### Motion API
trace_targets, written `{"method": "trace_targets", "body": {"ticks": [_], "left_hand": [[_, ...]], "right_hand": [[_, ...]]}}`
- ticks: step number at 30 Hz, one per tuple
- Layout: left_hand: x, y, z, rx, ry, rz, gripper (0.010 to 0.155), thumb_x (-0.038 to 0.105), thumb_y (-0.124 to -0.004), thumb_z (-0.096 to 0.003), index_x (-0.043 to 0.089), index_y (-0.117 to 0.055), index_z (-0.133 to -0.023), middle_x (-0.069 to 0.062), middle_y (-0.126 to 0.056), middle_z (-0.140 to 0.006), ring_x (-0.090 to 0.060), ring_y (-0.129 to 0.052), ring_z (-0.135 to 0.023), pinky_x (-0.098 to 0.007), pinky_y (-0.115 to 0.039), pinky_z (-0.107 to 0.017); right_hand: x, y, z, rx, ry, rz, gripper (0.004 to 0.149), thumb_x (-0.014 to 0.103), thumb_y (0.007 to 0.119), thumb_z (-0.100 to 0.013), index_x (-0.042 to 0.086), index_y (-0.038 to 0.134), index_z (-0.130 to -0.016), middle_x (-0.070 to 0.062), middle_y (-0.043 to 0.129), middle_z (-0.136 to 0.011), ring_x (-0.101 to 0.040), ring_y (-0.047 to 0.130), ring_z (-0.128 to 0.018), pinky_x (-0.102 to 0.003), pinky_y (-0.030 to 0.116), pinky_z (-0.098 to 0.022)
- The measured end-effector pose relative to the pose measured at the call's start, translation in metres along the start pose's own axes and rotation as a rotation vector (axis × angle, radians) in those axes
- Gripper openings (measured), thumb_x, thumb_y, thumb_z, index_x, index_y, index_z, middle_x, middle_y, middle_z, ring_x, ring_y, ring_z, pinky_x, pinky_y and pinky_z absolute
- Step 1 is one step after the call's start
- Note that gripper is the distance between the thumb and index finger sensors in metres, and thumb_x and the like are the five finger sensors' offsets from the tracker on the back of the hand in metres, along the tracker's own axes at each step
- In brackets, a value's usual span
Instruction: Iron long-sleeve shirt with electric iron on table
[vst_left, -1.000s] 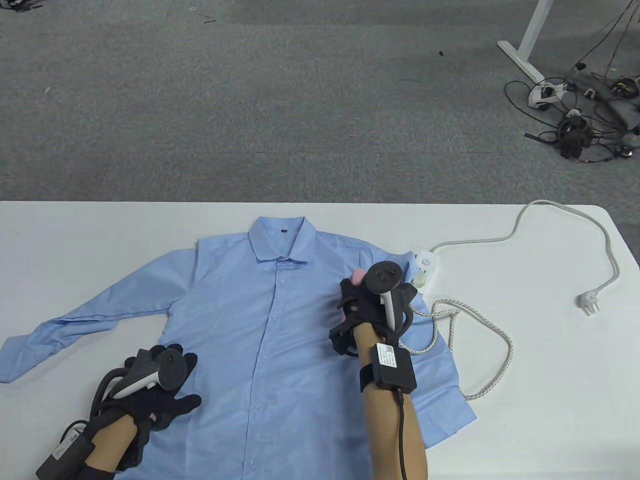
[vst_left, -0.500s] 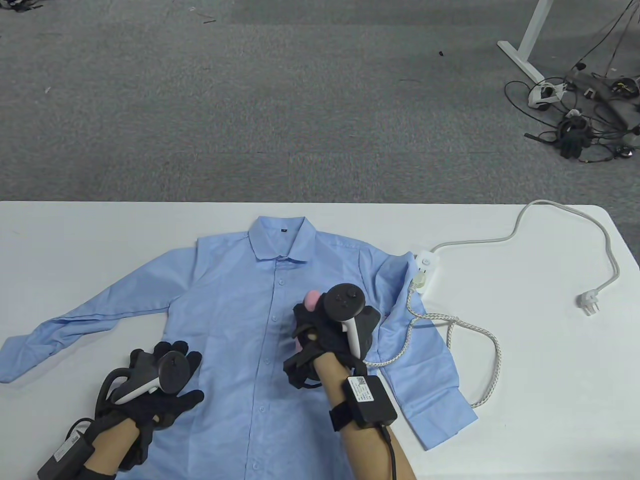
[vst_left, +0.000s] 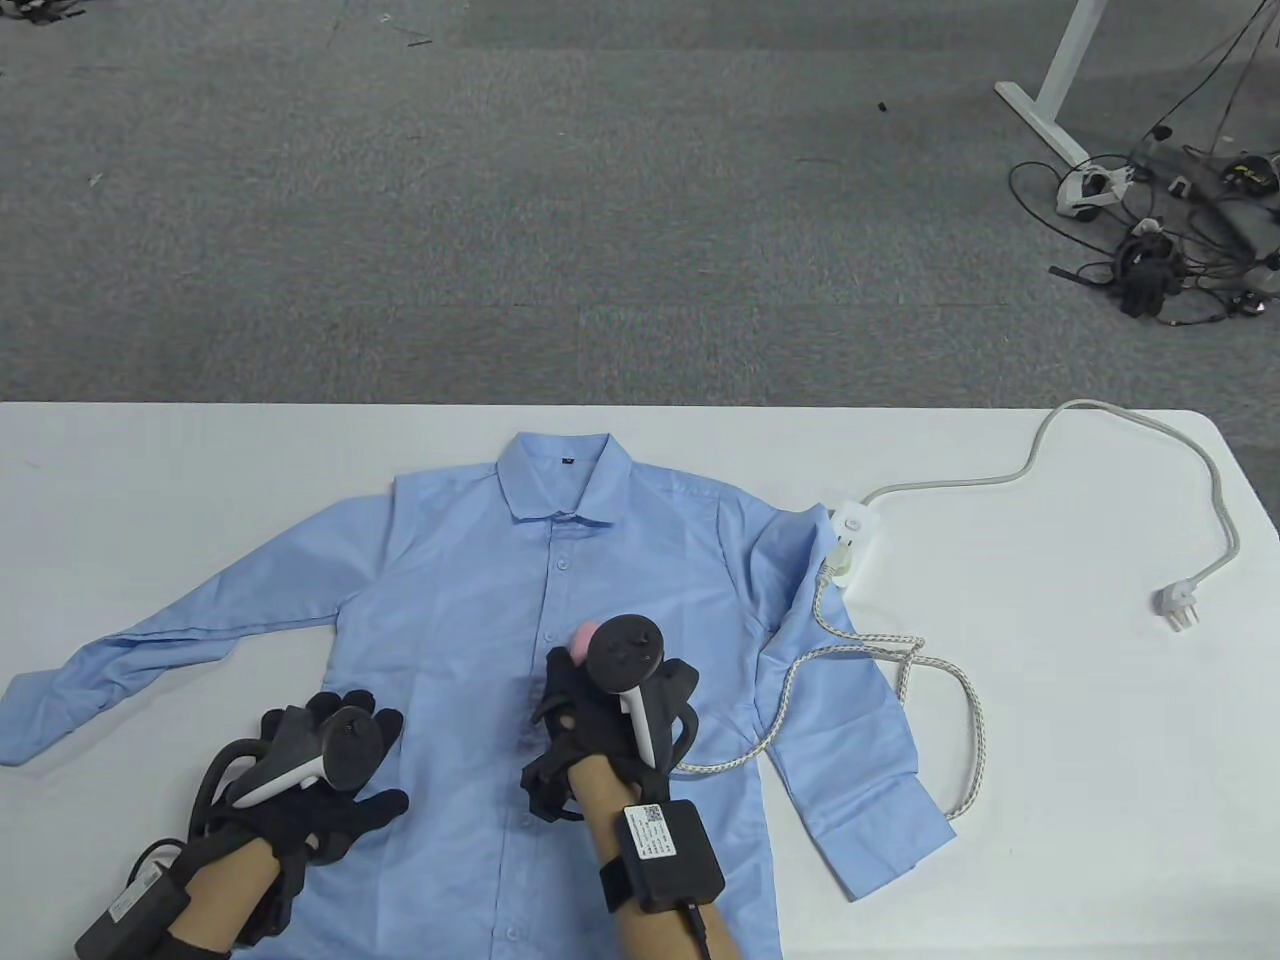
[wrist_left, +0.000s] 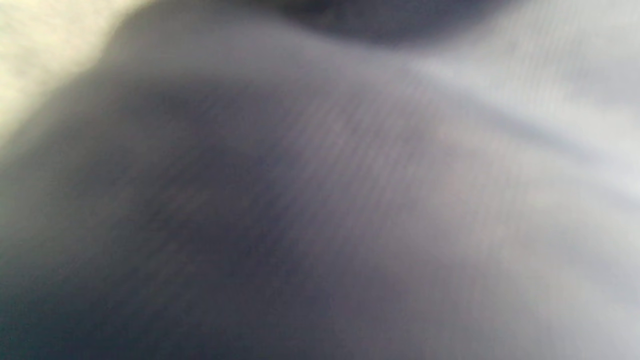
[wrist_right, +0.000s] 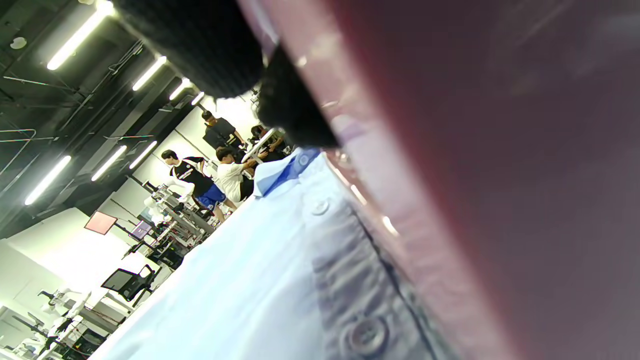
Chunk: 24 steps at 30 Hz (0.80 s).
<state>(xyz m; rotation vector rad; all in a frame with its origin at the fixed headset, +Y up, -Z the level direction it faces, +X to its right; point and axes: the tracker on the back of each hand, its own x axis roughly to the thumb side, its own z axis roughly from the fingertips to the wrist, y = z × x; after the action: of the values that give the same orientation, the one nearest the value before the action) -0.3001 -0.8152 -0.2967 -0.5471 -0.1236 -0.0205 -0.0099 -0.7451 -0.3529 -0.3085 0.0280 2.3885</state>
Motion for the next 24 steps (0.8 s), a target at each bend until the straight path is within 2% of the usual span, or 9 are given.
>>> {"method": "trace_targets", "body": {"ticks": [7,21,24], "left_hand": [[0.001,0.001,0.001,0.004,0.012,-0.009,0.088,0.078,-0.048,-0.0343,0.044,-0.006,-0.104,0.002,0.001,-0.117,-0.035,-0.003,-0.113,-0.065,-0.011,-0.074],[0.000,0.000,0.001,-0.011,0.022,0.011,0.088,0.078,-0.049,-0.0340,0.045,-0.005,-0.103,0.003,0.003,-0.116,-0.034,-0.001,-0.112,-0.066,-0.011,-0.073],[0.000,0.001,0.001,-0.017,0.020,0.013,0.088,0.078,-0.049,-0.0340,0.046,-0.005,-0.103,0.004,0.004,-0.116,-0.034,0.000,-0.112,-0.066,-0.011,-0.073]], "right_hand": [[-0.014,-0.015,-0.007,-0.045,0.032,0.023,0.074,0.037,0.077,-0.044,-0.018,0.053,-0.086,-0.025,0.080,-0.063,-0.013,0.097,-0.027,-0.037,0.090,-0.017],[-0.080,-0.084,-0.029,-0.152,0.132,0.059,0.074,0.038,0.078,-0.043,-0.017,0.054,-0.087,-0.025,0.081,-0.063,-0.013,0.097,-0.026,-0.037,0.090,-0.017],[-0.089,-0.091,-0.032,-0.125,0.121,0.016,0.074,0.038,0.079,-0.044,-0.016,0.054,-0.087,-0.024,0.081,-0.063,-0.014,0.097,-0.027,-0.037,0.089,-0.018]]}}
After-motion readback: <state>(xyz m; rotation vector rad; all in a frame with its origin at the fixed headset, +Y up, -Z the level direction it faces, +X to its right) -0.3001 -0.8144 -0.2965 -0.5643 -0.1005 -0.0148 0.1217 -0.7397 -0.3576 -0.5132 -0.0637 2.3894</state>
